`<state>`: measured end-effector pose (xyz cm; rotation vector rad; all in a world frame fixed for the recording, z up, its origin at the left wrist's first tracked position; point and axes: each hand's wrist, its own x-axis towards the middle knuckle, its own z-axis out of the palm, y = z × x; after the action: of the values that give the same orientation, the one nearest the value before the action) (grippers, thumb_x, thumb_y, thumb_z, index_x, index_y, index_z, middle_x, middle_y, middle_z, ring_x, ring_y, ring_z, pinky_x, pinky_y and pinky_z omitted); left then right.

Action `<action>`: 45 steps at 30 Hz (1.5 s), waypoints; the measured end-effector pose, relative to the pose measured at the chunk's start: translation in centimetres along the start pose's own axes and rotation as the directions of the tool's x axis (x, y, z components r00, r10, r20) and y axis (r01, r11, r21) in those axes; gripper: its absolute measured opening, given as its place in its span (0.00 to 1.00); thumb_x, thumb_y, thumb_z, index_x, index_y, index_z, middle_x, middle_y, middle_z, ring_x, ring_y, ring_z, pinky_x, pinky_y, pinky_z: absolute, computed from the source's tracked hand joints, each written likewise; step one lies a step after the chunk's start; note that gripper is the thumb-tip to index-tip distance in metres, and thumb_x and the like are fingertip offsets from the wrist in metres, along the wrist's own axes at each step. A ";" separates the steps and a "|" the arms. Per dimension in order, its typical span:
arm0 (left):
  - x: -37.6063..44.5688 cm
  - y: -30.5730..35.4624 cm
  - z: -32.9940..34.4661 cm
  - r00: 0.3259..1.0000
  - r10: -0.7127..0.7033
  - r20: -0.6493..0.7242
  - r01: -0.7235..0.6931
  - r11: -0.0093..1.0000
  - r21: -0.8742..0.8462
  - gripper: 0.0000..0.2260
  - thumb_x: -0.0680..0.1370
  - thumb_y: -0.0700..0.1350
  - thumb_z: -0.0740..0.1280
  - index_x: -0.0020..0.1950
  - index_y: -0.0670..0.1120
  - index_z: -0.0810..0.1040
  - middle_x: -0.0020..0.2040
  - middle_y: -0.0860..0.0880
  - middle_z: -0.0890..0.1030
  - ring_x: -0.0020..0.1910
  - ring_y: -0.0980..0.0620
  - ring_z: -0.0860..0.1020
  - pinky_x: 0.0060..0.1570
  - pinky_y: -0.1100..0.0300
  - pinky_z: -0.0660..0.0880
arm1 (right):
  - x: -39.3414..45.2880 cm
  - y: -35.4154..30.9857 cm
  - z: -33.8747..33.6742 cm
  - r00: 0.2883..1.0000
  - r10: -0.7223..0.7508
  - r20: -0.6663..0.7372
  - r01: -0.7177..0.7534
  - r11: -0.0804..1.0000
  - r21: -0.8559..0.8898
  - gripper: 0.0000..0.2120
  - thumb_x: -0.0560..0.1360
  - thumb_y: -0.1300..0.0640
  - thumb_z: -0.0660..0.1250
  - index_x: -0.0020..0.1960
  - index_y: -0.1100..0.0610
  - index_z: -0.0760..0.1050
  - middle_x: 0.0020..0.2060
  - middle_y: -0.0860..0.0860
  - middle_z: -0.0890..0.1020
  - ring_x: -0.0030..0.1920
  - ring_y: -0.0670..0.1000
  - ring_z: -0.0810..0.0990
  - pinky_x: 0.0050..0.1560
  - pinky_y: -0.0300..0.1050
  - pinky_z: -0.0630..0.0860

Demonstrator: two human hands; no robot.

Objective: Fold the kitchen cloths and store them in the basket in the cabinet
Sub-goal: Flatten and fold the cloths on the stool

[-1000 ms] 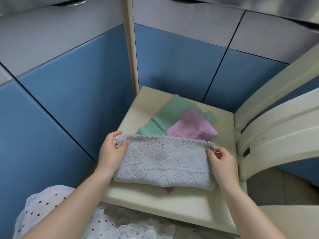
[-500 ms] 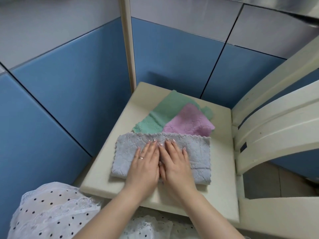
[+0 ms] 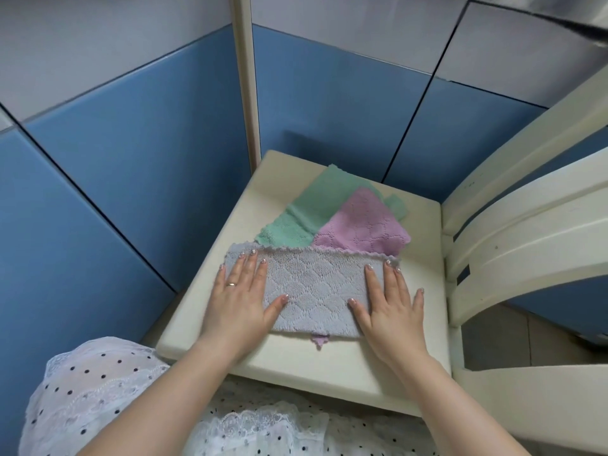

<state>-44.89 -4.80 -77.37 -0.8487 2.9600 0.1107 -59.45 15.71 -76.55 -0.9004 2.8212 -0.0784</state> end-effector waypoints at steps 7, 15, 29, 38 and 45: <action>-4.4 1.6 -2.8 0.982 -0.008 -0.187 -0.087 0.863 -0.497 0.25 0.78 0.57 0.61 0.73 0.50 0.65 0.73 0.57 0.62 0.74 0.59 0.57 0.72 0.64 0.50 | 1.6 -2.9 -4.1 0.893 -0.259 -0.368 0.322 0.939 0.122 0.22 0.72 0.51 0.70 0.63 0.58 0.75 0.65 0.57 0.74 0.67 0.59 0.70 0.68 0.61 0.59; -8.9 4.3 -3.9 0.935 -0.272 0.226 0.252 0.063 -0.966 0.06 0.77 0.41 0.66 0.50 0.52 0.80 0.48 0.55 0.84 0.50 0.61 0.79 0.52 0.67 0.73 | 8.0 -8.8 -5.8 0.918 -0.397 -0.008 0.396 0.917 -0.038 0.19 0.73 0.40 0.64 0.57 0.50 0.77 0.54 0.53 0.75 0.58 0.58 0.71 0.52 0.48 0.66; -8.1 3.4 -3.6 0.900 -0.332 0.282 0.287 -0.035 -0.957 0.06 0.78 0.41 0.65 0.47 0.52 0.81 0.45 0.57 0.84 0.48 0.61 0.80 0.52 0.62 0.74 | 7.8 -8.1 -6.5 0.860 -0.504 -0.078 0.510 0.841 0.180 0.11 0.71 0.51 0.70 0.50 0.54 0.73 0.45 0.49 0.79 0.46 0.55 0.76 0.38 0.44 0.66; -8.1 3.8 -3.4 0.850 -0.254 0.462 0.392 -0.281 -0.876 0.06 0.79 0.42 0.64 0.53 0.47 0.78 0.47 0.51 0.84 0.50 0.55 0.81 0.49 0.60 0.77 | 6.4 -8.1 -10.1 0.802 -0.597 -0.033 0.591 0.783 0.192 0.14 0.75 0.55 0.65 0.60 0.50 0.69 0.53 0.49 0.81 0.46 0.52 0.78 0.44 0.43 0.73; -6.8 4.7 -3.6 0.818 -0.056 0.573 0.409 -0.643 -0.647 0.07 0.78 0.42 0.64 0.51 0.39 0.77 0.48 0.46 0.82 0.47 0.52 0.80 0.54 0.55 0.75 | 4.2 -7.2 -13.9 0.721 -0.622 -0.304 0.692 0.659 0.295 0.08 0.73 0.66 0.67 0.49 0.58 0.82 0.45 0.50 0.83 0.44 0.48 0.80 0.47 0.39 0.76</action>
<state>-41.80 2.46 -73.05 -1.3851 0.9553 2.9249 -61.33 7.35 -62.77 -1.8243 2.2952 -0.8268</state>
